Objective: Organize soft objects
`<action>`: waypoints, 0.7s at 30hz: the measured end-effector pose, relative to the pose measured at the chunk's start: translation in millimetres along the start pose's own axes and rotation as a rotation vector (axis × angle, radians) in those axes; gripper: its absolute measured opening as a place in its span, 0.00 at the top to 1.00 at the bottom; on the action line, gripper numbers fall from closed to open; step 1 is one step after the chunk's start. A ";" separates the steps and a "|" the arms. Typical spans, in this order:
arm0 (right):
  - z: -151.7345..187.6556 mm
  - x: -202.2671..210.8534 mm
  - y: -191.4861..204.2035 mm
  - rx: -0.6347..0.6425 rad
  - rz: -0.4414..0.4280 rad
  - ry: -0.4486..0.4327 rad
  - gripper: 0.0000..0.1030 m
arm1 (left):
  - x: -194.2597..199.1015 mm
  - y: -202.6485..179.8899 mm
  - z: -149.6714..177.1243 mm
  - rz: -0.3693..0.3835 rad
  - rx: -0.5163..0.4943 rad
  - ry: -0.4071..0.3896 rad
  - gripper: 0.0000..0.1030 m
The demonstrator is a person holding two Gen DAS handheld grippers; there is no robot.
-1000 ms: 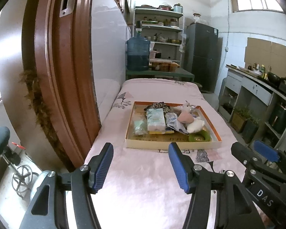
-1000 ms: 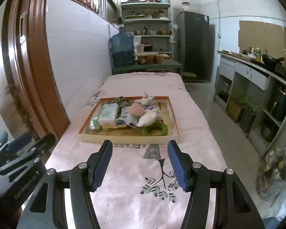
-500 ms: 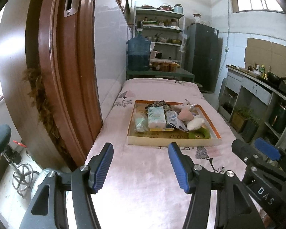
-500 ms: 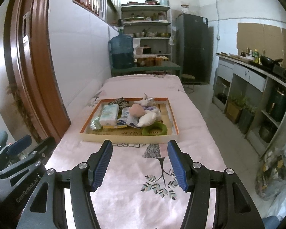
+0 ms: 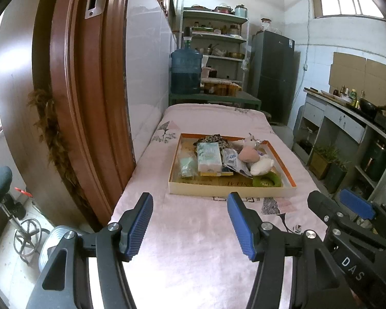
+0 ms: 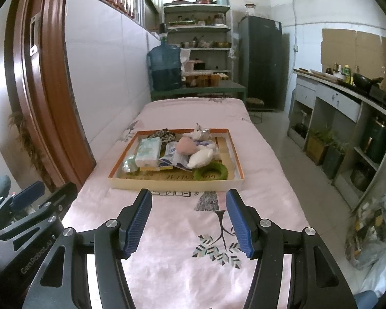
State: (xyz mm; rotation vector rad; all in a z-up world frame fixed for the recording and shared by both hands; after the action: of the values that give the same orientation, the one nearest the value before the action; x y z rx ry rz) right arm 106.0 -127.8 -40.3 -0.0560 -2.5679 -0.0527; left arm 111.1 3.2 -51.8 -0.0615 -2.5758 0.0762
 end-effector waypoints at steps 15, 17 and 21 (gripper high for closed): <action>4.9 -5.2 -1.3 0.001 -0.004 0.011 0.40 | -4.4 -0.4 5.9 -0.003 0.002 0.016 0.42; 5.6 -5.9 -0.9 0.001 -0.004 0.012 0.40 | -4.4 -0.2 6.9 -0.006 0.002 0.015 0.42; 6.0 -6.4 -1.1 0.004 -0.003 0.012 0.40 | -4.9 -0.5 7.3 -0.003 0.001 0.018 0.42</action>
State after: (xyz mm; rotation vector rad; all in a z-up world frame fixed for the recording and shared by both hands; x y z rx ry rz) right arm 108.1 -128.8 -48.9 -0.0503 -2.5565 -0.0492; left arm 111.4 2.1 -60.6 -0.0579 -2.5575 0.0756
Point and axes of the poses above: each gripper's, at about its wrist camera, not at the fingertips, and x roughly against the way its jaws point, y to its left, z to its underside, the point moved 10 cm from there along -x, roughly the way its jaws point, and after that the axes turned 2 degrees about z, right-handed, at the moved point
